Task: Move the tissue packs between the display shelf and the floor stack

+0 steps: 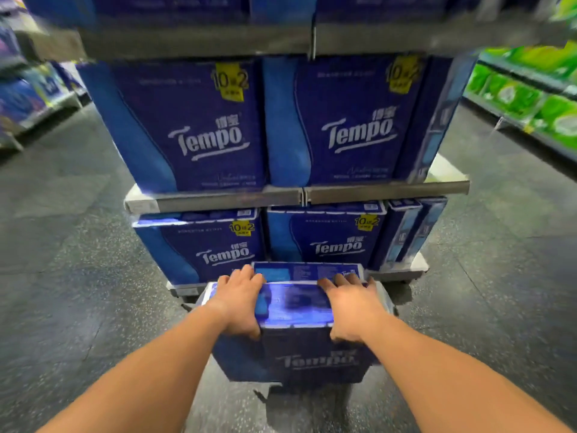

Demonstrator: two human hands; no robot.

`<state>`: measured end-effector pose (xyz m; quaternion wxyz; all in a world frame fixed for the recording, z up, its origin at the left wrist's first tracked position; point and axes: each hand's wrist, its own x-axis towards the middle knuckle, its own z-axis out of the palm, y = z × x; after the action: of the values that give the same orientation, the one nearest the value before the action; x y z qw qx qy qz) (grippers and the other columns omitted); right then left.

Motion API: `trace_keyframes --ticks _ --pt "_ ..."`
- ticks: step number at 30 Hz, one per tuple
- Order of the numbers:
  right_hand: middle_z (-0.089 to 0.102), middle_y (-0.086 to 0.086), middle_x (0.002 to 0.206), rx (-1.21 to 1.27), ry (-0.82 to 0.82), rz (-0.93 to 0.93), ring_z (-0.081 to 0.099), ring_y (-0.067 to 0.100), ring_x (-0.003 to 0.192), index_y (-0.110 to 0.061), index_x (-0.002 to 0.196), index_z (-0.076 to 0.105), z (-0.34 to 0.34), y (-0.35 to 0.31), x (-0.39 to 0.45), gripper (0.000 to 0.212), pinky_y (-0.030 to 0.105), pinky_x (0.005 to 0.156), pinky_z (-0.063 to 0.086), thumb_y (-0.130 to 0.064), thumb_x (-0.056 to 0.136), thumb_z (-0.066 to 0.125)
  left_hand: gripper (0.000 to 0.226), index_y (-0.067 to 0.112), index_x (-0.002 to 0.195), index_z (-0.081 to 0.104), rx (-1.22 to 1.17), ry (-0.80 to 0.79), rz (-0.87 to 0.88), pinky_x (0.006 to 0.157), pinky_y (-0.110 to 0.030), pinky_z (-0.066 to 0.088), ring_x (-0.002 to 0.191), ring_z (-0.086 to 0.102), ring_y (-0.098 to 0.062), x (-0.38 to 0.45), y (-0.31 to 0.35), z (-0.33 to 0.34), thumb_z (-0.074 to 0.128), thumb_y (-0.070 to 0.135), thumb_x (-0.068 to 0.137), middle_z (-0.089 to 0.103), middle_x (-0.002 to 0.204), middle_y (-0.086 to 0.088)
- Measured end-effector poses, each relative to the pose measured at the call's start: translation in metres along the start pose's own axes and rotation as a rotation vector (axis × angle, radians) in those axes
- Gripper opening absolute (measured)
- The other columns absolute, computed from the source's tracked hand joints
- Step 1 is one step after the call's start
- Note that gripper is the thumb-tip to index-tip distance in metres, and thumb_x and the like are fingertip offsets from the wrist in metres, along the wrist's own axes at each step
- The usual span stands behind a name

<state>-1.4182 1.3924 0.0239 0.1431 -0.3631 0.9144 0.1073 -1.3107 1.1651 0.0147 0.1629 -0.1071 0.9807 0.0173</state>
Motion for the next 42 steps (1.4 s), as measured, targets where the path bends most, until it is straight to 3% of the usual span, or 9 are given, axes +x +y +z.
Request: trace_keyframes --ticks 4,8,15,20,23,29,32,36,42 --pt "0.036 0.002 0.148 0.018 0.032 0.015 0.035 0.032 0.137 -0.032 0.151 0.019 -0.142 0.011 -0.037 0.106 0.058 0.112 0.025 -0.044 0.067 0.083 0.109 0.024 0.142 0.038 0.016 0.016 0.012 0.107 -0.045 0.034 0.129 0.04 -0.027 -0.034 -0.01 -0.147 0.085 0.056 0.05 0.037 0.141 -0.001" --pt "0.039 0.002 0.143 0.024 0.093 0.011 0.038 0.031 0.133 -0.032 0.147 0.024 -0.297 0.022 -0.08 0.102 0.055 0.108 0.03 -0.043 0.066 0.083 0.097 0.029 0.134 0.042 0.025 0.09 0.011 0.102 -0.043 0.035 0.122 0.043 -0.024 -0.08 -0.019 -0.303 0.087 0.057 0.052 0.047 0.131 0.003" --pt "0.043 -0.001 0.137 0.023 0.235 0.009 0.041 0.029 0.128 -0.035 0.145 0.03 -0.581 0.032 -0.169 0.107 0.054 0.102 0.035 -0.042 0.056 0.09 0.101 0.03 0.137 0.045 0.019 0.277 0.006 0.1 -0.042 0.039 0.119 0.046 -0.024 -0.171 -0.046 -0.576 0.089 0.057 0.05 0.051 0.129 0.005" --pt "0.046 -0.004 0.14 0.036 0.435 0.003 0.044 0.029 0.127 -0.039 0.145 0.035 -0.761 0.031 -0.245 0.11 0.048 0.098 0.038 -0.045 0.052 0.093 0.101 0.033 0.134 0.051 0.008 0.489 0.044 0.099 -0.041 0.04 0.116 0.048 -0.025 -0.253 -0.063 -0.753 0.091 0.056 0.045 0.054 0.124 0.006" --pt "0.046 -0.001 0.137 0.051 0.618 -0.004 0.045 0.031 0.125 -0.038 0.143 0.037 -0.841 0.026 -0.287 0.108 0.049 0.096 0.038 -0.045 0.052 0.094 0.108 0.031 0.132 0.055 0.051 0.678 0.044 0.101 -0.047 0.041 0.115 0.049 -0.028 -0.304 -0.068 -0.838 0.079 0.063 0.031 0.057 0.124 0.004" --pt "0.039 0.006 0.143 0.051 1.003 -0.013 0.034 0.037 0.133 -0.034 0.145 0.034 -0.924 0.006 -0.318 0.112 0.053 0.105 0.038 -0.042 0.051 0.095 0.102 0.032 0.124 0.054 0.108 1.083 -0.007 0.102 -0.05 0.039 0.116 0.043 -0.029 -0.367 -0.087 -0.922 0.079 0.064 0.03 0.054 0.12 0.002" --pt "0.038 0.006 0.143 -0.038 1.151 -0.001 0.033 0.037 0.132 -0.035 0.141 0.033 -0.938 -0.007 -0.3 0.108 0.055 0.105 0.032 -0.044 0.052 0.092 0.09 0.033 0.121 0.052 0.119 1.216 -0.019 0.096 -0.038 0.031 0.116 0.041 -0.028 -0.366 -0.105 -0.925 0.083 0.058 0.04 0.052 0.119 0.002" --pt "0.038 0.005 0.141 -0.056 1.21 -0.059 0.033 0.035 0.132 -0.036 0.14 0.035 -0.955 -0.029 -0.261 0.105 0.053 0.104 0.029 -0.044 0.052 0.092 0.092 0.027 0.133 0.049 0.141 1.279 -0.061 0.097 -0.035 0.025 0.122 0.037 -0.028 -0.356 -0.136 -0.921 0.091 0.043 0.053 0.048 0.13 -0.003" --pt "0.037 0.001 0.142 -0.021 1.129 -0.132 0.033 0.031 0.133 -0.039 0.142 0.034 -0.976 -0.077 -0.194 0.103 0.052 0.105 0.028 -0.048 0.055 0.089 0.095 0.025 0.131 0.052 0.175 1.209 -0.127 0.1 -0.042 0.031 0.119 0.038 -0.029 -0.334 -0.214 -0.93 0.095 0.043 0.048 0.051 0.124 -0.003"
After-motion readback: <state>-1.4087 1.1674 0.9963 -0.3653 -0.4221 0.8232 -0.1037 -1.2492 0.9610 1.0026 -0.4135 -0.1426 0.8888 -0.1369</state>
